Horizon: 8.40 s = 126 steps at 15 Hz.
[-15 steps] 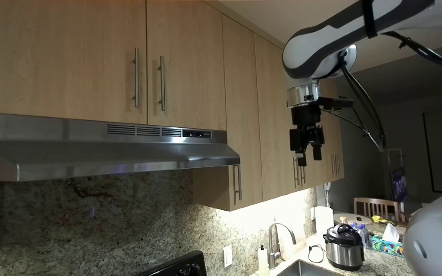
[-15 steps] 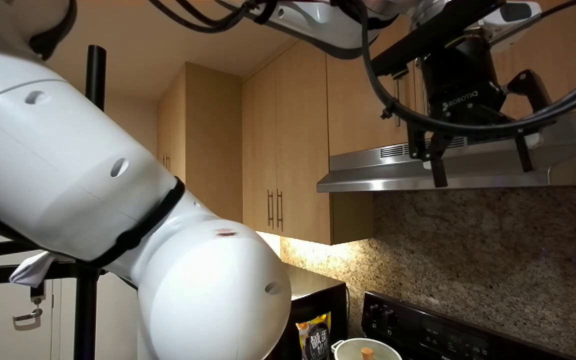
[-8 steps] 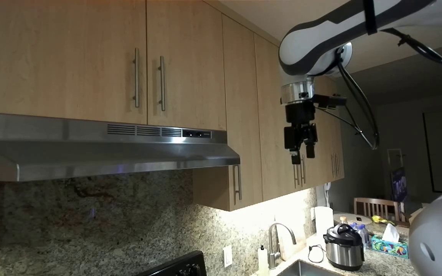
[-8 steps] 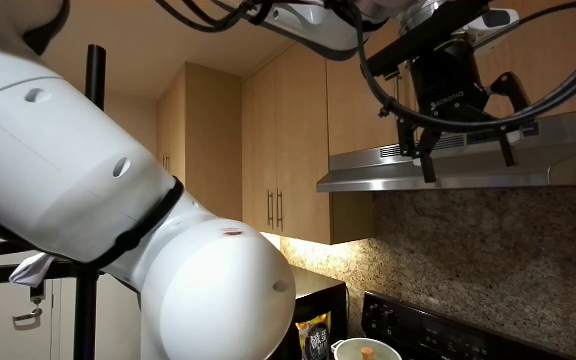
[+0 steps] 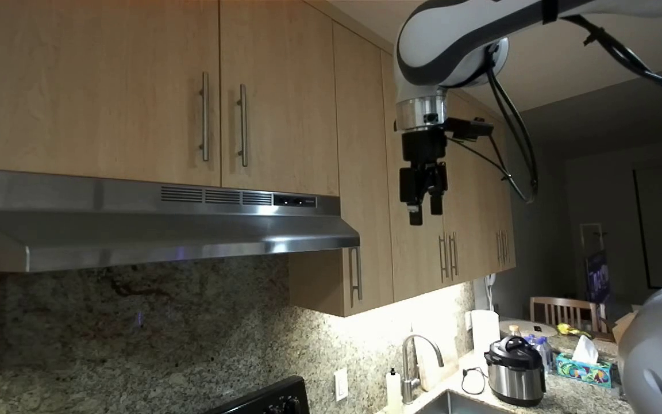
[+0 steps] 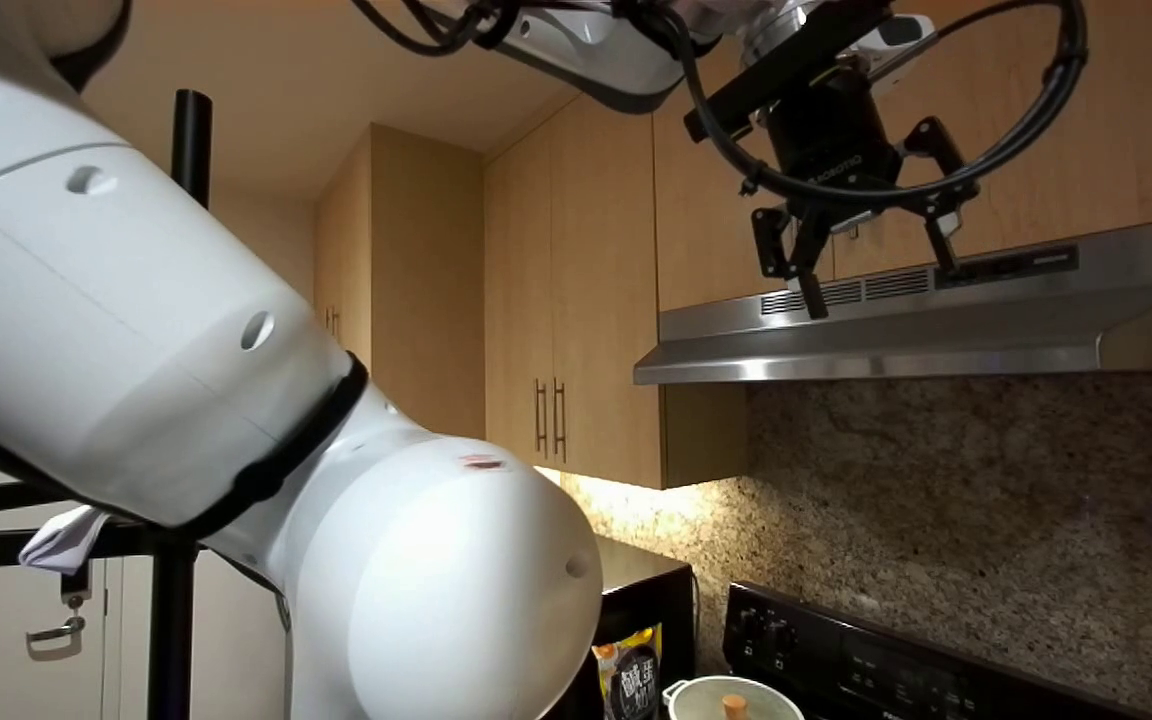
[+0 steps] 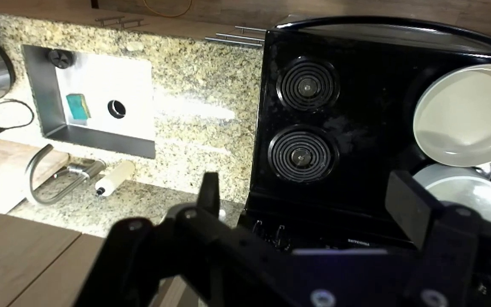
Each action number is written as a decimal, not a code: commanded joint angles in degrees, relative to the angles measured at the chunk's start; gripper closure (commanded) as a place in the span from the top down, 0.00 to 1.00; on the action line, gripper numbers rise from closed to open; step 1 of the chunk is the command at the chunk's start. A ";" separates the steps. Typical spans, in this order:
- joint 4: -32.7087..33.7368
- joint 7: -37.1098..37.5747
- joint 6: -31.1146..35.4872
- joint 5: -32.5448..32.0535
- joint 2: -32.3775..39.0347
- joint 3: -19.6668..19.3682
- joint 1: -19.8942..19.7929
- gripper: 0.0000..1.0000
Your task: Open the right door of the cabinet
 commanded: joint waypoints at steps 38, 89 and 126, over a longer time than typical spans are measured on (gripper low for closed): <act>12.45 26.05 13.41 -1.62 13.55 13.97 1.05 1.00; 53.78 52.30 29.39 -38.34 47.94 17.56 6.63 1.00; 50.14 76.01 21.06 -54.75 45.98 17.26 4.70 1.00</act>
